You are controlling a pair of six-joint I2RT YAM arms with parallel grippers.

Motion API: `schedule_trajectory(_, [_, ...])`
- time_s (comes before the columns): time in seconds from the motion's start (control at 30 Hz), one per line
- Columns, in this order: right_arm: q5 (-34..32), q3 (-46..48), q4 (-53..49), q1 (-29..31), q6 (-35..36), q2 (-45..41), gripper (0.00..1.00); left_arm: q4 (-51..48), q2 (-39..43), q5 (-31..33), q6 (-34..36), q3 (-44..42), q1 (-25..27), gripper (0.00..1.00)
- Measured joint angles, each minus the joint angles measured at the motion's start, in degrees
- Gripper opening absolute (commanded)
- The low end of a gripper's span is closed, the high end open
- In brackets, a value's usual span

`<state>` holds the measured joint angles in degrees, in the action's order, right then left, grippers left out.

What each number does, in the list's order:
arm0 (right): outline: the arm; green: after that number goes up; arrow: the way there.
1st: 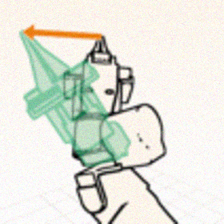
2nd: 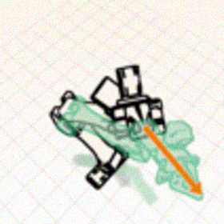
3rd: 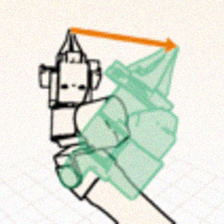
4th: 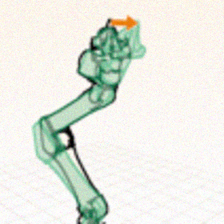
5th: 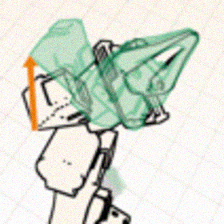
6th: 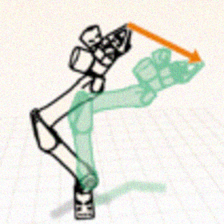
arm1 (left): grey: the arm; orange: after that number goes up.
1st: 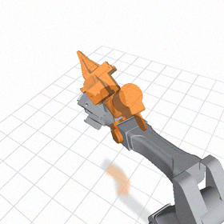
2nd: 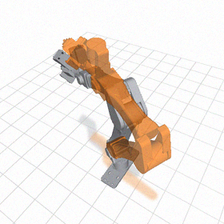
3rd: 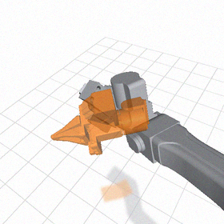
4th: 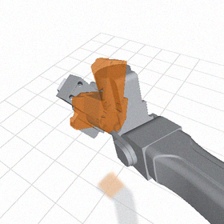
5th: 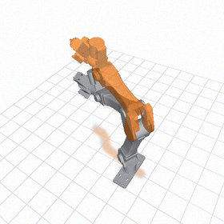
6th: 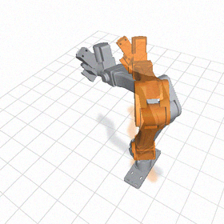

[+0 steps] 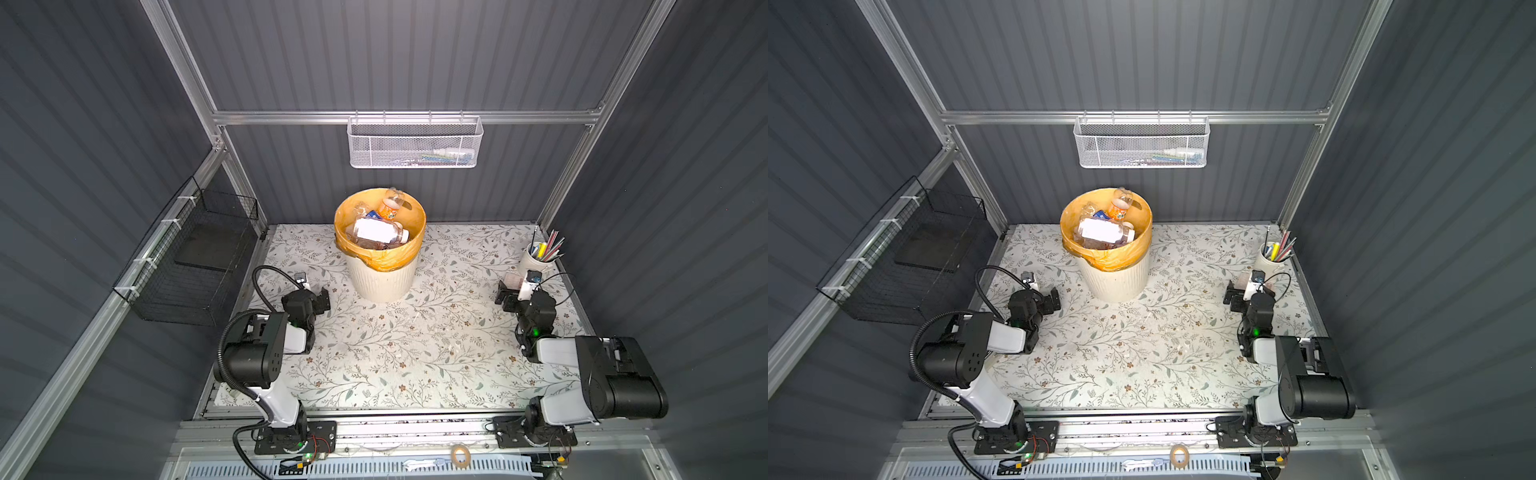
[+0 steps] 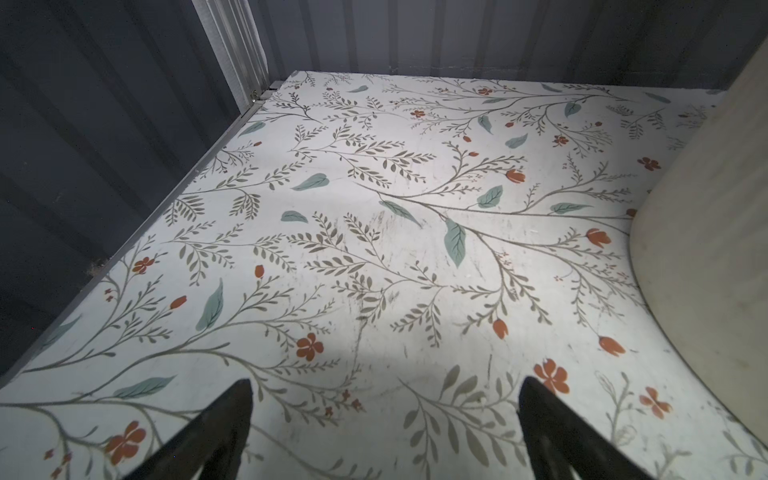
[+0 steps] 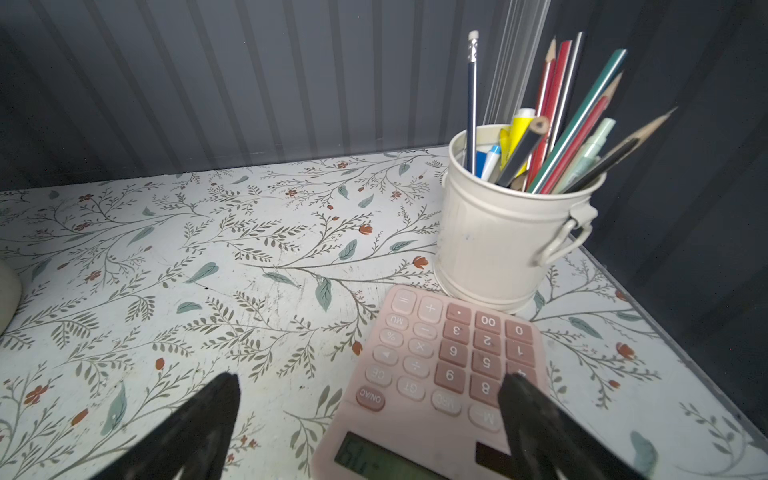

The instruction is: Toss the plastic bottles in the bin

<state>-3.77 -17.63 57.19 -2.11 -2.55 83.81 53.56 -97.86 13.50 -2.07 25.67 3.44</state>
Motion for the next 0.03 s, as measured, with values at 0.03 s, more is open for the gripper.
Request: schedule_trajectory(0.03, [0.0, 0.0, 0.0, 0.0, 0.0, 0.0, 0.99, 0.0, 0.0, 0.0, 0.0, 0.0, 0.0, 0.99])
